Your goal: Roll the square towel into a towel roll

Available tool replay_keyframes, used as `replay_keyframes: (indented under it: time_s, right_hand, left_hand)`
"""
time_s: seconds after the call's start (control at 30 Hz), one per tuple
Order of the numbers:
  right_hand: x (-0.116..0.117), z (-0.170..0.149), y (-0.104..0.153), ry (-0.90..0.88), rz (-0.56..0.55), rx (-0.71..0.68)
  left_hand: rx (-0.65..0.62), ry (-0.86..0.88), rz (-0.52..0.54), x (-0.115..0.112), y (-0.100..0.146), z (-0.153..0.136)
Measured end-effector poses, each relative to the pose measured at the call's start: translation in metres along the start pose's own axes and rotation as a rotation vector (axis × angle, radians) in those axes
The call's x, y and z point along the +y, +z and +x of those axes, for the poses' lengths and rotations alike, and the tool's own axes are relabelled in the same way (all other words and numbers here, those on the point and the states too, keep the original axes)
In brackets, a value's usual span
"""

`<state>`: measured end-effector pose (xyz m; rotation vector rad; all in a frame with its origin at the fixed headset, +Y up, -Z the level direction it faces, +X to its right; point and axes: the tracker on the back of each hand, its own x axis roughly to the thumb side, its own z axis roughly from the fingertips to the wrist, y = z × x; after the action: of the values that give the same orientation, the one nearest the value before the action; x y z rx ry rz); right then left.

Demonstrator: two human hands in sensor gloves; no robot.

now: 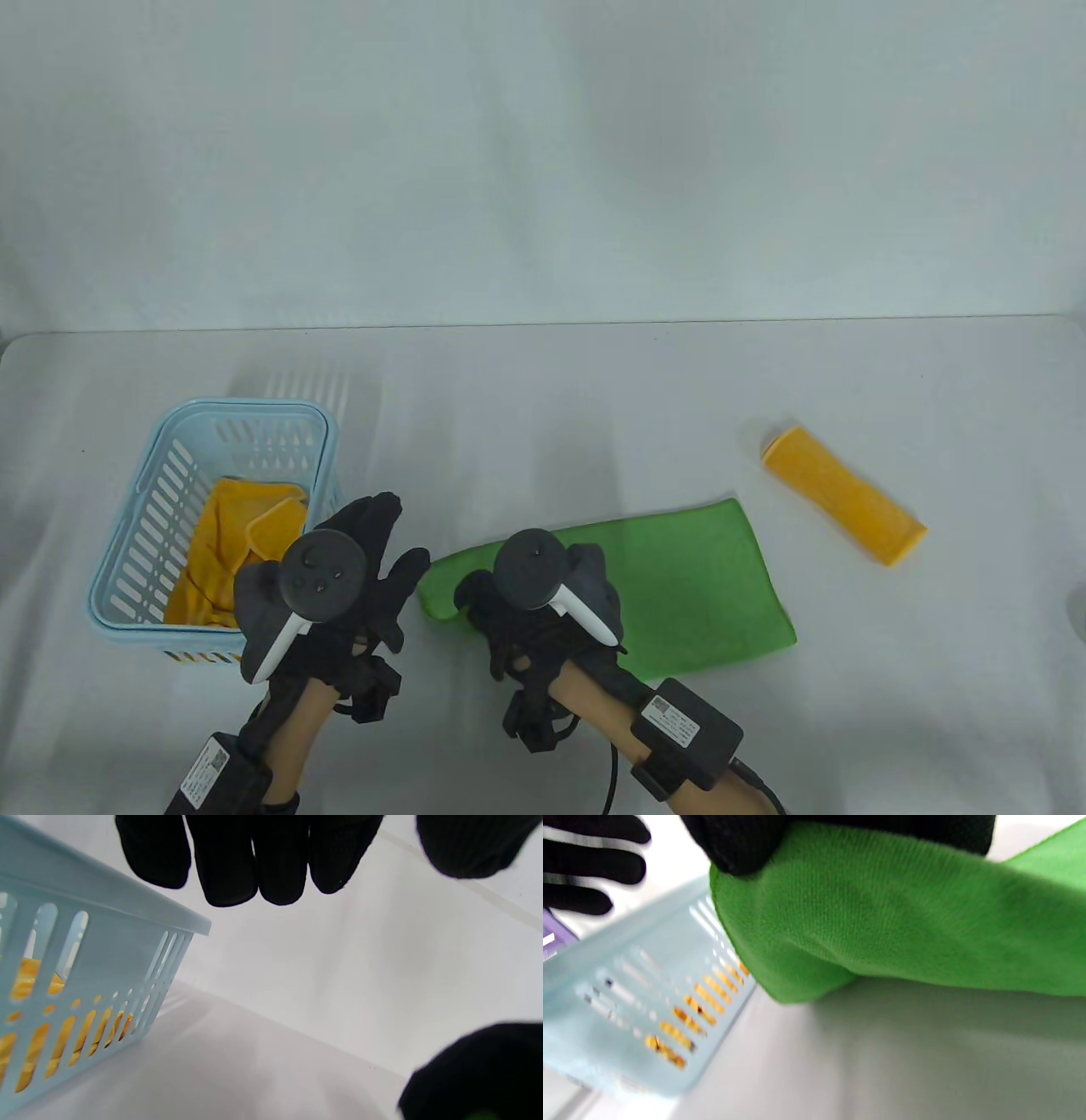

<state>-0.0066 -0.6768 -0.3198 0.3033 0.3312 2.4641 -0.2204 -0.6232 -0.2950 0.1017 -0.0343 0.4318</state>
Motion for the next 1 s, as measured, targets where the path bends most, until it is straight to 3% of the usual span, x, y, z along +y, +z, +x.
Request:
replay_keyframes:
  time_s: [0.37,0.6,0.8,1.0]
  right_hand:
    - [-0.06,-0.016,0.01,-0.142,-0.116,-0.004]
    - [-0.078,-0.022,0.019,-0.195,-0.156,-0.016]
    - [-0.086,-0.023,0.023,-0.235,-0.177,-0.023]
    - [-0.094,-0.03,0.025,-0.28,-0.195,-0.014]
  left_hand:
    - [-0.081,-0.01,-0.152,-0.021,-0.003,0.009]
    - [-0.131,-0.089,-0.329,-0.058,-0.007,0.018]
    - [-0.097,-0.206,-0.341,-0.088,-0.011,0.022]
    - [-0.073,-0.248,-0.328,-0.099,-0.017,0.023]
